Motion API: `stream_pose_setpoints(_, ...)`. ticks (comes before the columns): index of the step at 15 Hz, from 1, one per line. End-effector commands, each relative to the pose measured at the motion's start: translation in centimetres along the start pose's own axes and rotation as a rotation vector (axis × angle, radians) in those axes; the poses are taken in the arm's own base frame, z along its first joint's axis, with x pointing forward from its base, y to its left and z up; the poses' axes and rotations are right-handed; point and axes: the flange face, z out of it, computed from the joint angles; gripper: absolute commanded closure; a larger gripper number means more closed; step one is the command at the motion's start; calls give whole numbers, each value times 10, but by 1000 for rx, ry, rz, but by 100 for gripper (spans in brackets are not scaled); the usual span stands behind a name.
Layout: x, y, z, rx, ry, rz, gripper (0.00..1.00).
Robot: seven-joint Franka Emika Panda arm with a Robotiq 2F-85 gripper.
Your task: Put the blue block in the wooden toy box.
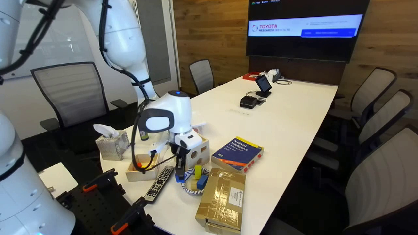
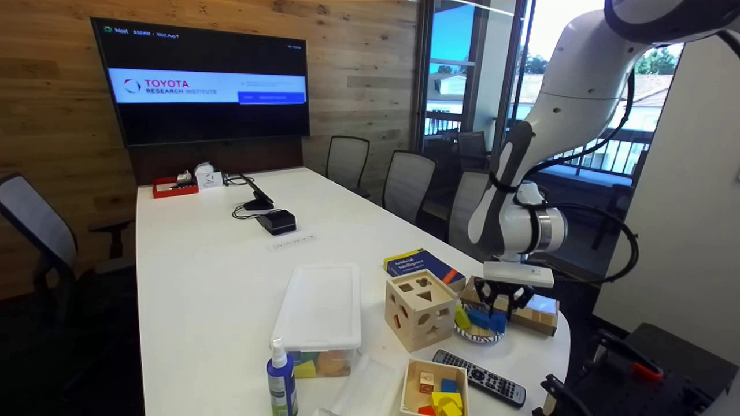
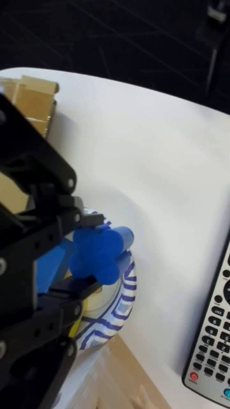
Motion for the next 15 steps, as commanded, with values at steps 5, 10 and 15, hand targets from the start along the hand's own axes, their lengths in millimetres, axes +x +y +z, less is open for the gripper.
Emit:
stream_pose_setpoints(5,89,-68,-121,-78,61,-455,85)
stream_pose_setpoints(10,114,-137,-153,24,59,-717,85)
stream_pose_setpoints(15,103,-175,-137,37,-25,-877,85)
